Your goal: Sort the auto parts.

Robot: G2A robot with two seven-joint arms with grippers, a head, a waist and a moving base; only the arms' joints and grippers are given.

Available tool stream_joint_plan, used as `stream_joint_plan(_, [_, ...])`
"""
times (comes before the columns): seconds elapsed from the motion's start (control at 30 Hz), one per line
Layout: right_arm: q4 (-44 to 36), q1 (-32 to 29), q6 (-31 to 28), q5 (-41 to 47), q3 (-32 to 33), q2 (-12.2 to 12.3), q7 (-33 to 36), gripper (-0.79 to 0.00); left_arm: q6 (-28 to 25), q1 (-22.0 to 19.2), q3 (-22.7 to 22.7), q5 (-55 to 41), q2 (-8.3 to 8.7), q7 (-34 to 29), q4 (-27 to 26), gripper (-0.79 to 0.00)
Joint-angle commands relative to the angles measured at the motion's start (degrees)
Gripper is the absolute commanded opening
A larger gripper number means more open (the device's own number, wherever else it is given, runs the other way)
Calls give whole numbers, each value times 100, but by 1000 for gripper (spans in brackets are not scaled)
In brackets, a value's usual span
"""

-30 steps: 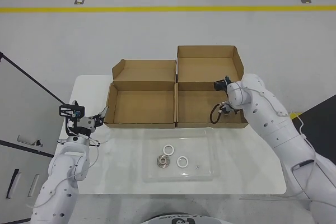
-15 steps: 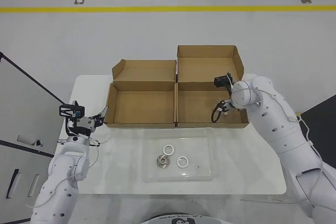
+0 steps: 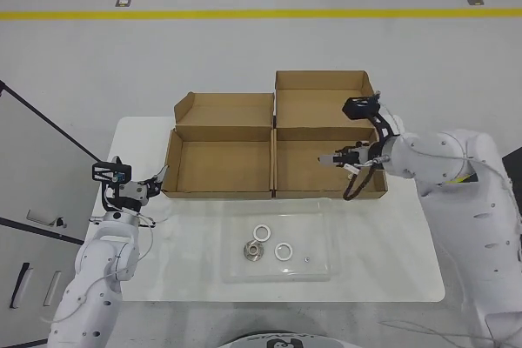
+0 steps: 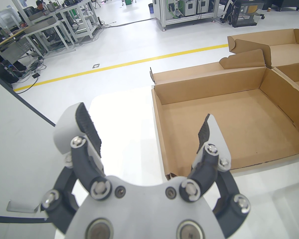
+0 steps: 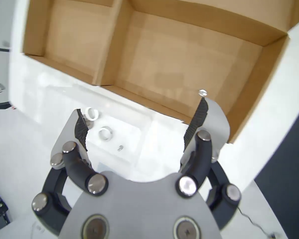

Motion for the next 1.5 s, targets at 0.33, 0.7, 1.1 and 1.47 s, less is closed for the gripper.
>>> stream_joint_plan(0.33, [-558, -1457, -669, 4549, 1130, -61, -986, 0, 0, 0, 0, 0, 0, 0, 0, 0])
stream_joint_plan(0.7, [-779, -1931, -572, 5198, 1165, -34, -1095, 0, 0, 0, 0, 0, 0, 0, 0, 0])
stream_joint_plan(1.1, [-779, -1931, -572, 5198, 1165, -34, -1095, 0, 0, 0, 0, 0, 0, 0, 0, 0])
stream_joint_plan(1.47, [-852, -1187, 284, 3931, 703, 133, -126, 0, 0, 0, 0, 0, 0, 0, 0, 0])
